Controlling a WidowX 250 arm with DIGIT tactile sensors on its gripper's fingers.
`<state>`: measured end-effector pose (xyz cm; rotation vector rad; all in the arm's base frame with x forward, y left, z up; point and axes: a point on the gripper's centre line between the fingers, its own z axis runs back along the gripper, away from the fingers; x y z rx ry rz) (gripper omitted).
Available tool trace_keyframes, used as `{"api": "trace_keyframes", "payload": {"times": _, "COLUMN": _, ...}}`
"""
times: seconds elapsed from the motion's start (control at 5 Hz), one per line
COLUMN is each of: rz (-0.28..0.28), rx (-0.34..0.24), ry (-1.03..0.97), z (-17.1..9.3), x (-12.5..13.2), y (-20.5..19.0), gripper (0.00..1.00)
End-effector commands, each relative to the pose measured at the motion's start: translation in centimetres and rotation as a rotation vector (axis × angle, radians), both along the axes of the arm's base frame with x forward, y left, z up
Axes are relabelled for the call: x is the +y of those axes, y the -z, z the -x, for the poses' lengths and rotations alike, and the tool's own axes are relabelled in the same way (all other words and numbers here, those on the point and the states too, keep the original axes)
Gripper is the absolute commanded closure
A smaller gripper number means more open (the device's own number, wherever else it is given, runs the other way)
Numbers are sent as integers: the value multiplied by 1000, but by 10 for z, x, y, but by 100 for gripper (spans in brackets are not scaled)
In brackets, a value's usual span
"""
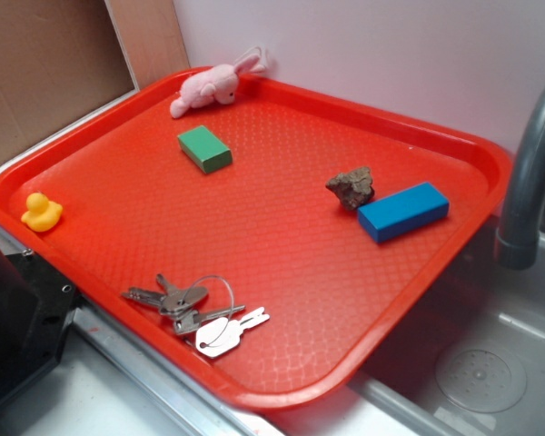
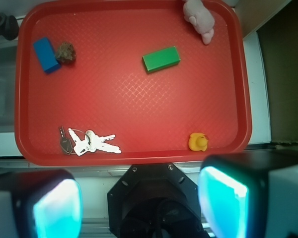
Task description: Grab the blue block.
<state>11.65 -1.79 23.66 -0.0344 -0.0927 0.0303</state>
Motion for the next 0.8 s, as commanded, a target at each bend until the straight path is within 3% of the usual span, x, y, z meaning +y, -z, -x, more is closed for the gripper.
{"api": "trace_keyframes", "payload": {"times": 0.0, "rz": 0, "rx": 0, "ry": 0, "z": 0, "x": 0, "y": 0, "gripper": 0}}
{"api": "trace_keyframes", "payload": {"times": 0.4, "rz": -103, "rx": -56, "ry": 418, "z": -92, "x": -96, "y": 55, "gripper": 0}}
{"api": "trace_keyframes", "payload": {"times": 0.6, "rz": -16, "rx": -168, "ry": 541, "z": -124, "x": -125, "y": 65, "gripper": 0}}
